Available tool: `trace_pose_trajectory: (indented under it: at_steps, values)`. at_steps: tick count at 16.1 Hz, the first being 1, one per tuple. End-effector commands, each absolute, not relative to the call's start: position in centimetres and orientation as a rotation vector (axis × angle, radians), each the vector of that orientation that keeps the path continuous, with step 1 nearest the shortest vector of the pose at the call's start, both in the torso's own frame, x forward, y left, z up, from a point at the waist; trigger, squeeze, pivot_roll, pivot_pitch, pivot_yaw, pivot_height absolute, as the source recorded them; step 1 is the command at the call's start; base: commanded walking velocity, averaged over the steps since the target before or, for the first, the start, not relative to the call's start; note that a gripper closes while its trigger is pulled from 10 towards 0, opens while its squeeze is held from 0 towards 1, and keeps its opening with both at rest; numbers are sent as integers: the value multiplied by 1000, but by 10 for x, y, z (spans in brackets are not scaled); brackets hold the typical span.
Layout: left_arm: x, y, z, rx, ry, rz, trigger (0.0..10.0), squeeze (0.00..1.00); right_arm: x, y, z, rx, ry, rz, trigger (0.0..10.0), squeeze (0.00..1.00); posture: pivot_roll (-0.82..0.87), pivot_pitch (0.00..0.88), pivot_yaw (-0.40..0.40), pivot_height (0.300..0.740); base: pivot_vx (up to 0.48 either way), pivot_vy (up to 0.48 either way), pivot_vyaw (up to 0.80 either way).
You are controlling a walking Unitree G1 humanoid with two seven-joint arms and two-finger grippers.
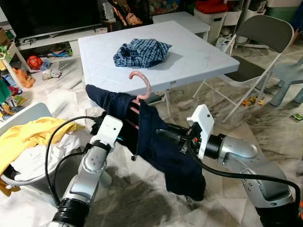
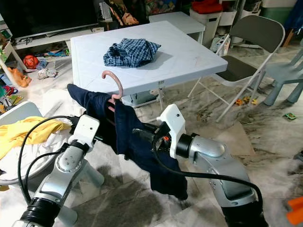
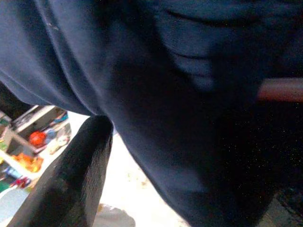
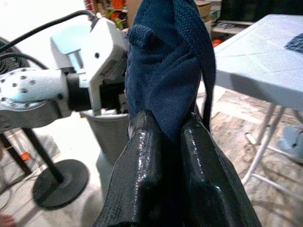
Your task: Hang hanger
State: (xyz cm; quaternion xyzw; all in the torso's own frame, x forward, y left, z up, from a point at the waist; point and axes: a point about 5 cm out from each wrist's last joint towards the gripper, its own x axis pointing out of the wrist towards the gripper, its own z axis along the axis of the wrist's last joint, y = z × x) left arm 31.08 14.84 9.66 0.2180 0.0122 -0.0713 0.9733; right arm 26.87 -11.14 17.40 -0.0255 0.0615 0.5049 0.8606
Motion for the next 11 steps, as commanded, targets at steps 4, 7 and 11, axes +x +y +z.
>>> trace_pose_trajectory:
  at_steps: [4,7,11]
  values:
    - [315,176,100,479,26,-59,10000,0,280,-142,168,-400,156,998,10000,0,-111,0,34,740,0,0,0]
    - [313,185,98,501,38,-34,10000,0,285,-155,163,-461,184,985,10000,0,-107,0,34,740,0,0,0]
    - [316,193,101,506,35,-7,10000,0,281,-178,165,-525,222,1050,10000,0,-110,0,37,740,0,0,0]
